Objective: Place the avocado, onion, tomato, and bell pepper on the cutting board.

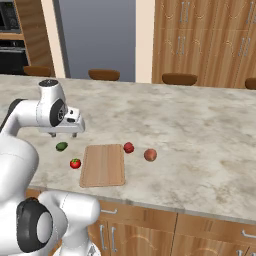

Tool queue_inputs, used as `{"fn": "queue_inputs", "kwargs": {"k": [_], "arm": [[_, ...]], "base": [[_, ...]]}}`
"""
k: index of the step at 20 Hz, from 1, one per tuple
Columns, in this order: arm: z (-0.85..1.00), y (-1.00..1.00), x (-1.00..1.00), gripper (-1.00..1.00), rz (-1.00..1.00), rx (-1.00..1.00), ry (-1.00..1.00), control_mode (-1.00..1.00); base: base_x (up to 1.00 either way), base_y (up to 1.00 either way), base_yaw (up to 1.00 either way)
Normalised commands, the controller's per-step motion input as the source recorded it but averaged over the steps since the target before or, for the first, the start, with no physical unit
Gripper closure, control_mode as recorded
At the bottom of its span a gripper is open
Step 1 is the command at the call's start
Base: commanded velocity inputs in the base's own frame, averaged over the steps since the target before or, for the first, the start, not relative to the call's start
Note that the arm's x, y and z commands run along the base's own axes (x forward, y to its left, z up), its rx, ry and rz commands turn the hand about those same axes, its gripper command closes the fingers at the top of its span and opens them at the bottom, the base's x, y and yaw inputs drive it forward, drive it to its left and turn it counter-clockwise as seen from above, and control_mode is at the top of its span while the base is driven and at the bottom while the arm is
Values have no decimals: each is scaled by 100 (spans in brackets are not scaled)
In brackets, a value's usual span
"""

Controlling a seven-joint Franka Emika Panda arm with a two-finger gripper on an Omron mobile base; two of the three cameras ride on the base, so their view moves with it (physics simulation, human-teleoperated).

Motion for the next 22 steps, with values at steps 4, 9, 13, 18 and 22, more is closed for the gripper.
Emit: {"fn": "queue_inputs", "kwargs": {"k": [4,9,13,18,22], "arm": [[-27,0,18,-100,0,0,3,-100],[-30,0,28,-100,0,-1,9,-100],[-28,0,27,-100,0,0,9,-100],[-32,0,15,-100,0,0,7,-100],[-31,4,1,-100,0,0,0,-100]], "base": [[0,0,0],[0,0,0],[0,0,0],[0,0,0],[0,0,0]]}}
